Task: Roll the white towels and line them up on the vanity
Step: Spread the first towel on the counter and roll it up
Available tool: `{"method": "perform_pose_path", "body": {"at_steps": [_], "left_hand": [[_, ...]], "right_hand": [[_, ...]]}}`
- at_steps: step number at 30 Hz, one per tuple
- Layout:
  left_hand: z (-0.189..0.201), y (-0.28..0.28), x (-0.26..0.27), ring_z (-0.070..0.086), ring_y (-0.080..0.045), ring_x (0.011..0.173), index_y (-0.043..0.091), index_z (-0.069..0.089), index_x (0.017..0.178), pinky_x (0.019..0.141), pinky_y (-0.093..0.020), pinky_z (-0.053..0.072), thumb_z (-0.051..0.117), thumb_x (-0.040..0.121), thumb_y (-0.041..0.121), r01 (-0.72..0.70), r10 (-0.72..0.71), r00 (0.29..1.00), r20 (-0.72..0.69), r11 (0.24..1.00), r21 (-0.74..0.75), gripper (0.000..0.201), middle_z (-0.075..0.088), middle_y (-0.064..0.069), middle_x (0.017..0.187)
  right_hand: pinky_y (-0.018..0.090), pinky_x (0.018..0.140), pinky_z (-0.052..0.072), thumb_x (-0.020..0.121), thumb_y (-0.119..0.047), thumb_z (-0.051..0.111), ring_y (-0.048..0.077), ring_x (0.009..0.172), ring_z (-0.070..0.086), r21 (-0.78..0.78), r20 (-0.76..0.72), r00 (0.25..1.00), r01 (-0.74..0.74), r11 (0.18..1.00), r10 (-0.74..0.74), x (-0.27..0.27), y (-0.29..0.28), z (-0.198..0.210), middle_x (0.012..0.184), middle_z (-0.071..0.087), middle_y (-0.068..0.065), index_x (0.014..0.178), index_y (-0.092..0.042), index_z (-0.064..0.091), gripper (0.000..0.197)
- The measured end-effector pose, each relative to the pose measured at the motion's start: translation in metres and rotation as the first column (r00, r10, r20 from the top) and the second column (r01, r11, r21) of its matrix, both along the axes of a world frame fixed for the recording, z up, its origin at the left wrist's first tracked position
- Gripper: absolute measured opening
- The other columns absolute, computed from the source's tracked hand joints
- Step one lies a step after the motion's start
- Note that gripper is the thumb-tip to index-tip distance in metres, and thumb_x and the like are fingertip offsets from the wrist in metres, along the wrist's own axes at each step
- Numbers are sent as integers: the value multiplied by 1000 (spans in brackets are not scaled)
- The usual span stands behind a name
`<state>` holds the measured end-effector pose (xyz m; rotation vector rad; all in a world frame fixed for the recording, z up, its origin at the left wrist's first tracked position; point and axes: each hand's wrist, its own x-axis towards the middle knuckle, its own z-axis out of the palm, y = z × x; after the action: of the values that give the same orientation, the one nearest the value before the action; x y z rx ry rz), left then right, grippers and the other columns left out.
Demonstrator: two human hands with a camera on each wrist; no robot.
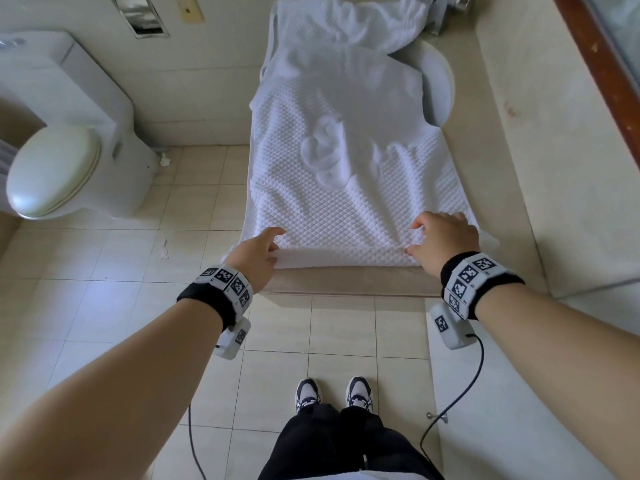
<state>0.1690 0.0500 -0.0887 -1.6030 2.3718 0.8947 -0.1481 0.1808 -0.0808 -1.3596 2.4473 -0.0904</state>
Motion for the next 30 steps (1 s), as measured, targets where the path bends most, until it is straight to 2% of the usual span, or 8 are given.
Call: {"method": "perform_pose_path", "body": {"at_steps": [3,6,11,15,18,22,27,30], "left_hand": [[-7,0,-2,51,-24,113,53,32,134,103,-46,42,38,96,23,-49,53,997,47,995,-83,49,57,11,121],[-10,3,-10,48,-30,115,52,28,138,104,-47,36,30,93,26,-85,95,993,72,988,-133,52,56,7,120],[-17,2,-14,52,-30,107,45,28,140,101,-43,36,27,91,32,-109,115,993,23,979,-175,50,60,4,107],[-10,7,-19,45,-20,120,37,40,140,108,-41,30,46,92,18,-116,121,993,-3,948,-296,52,59,10,121],[-7,8,-20,44,-18,116,35,46,135,101,-36,32,55,87,8,-129,119,992,-51,910,-393,56,58,10,117],[-7,14,-25,55,-14,96,34,44,140,91,-34,47,44,91,0,-166,129,978,-166,959,-228,60,60,10,101],[-11,25,-20,47,-12,112,33,40,143,101,-34,40,53,89,18,-139,95,967,-238,975,-174,58,61,17,111],[-15,27,-15,45,-13,116,33,42,142,106,-38,38,61,88,19,-110,60,965,-254,976,-188,59,60,18,113]], "right_hand": [[36,74,49,87,-19,71,24,92,57,-32,33,999,27,999,-26,9,-2,4,109,61,1,106,-25,53,27],[32,63,44,89,-4,55,22,79,57,3,64,997,36,999,-36,18,-2,0,98,63,-1,107,-25,50,29],[36,75,52,92,-15,56,21,85,59,-38,184,982,52,998,-44,24,2,-3,101,62,-2,108,-23,54,18],[39,81,55,88,-27,62,17,87,61,-75,260,964,70,995,-48,24,6,-3,99,62,-7,107,-26,56,20],[37,83,55,83,-20,68,14,90,62,-101,317,948,43,994,-9,22,11,-3,99,61,-11,105,-29,55,27],[32,86,53,81,-7,70,11,96,61,-196,308,950,3,981,58,24,18,-10,103,64,-11,106,-27,59,34],[34,85,54,81,-8,72,15,98,61,-304,191,975,-47,951,109,23,25,-17,105,67,-6,108,-23,64,32],[38,86,54,81,-9,72,16,97,59,-327,143,983,-59,943,111,21,26,-21,102,66,-8,105,-27,63,32]]}}
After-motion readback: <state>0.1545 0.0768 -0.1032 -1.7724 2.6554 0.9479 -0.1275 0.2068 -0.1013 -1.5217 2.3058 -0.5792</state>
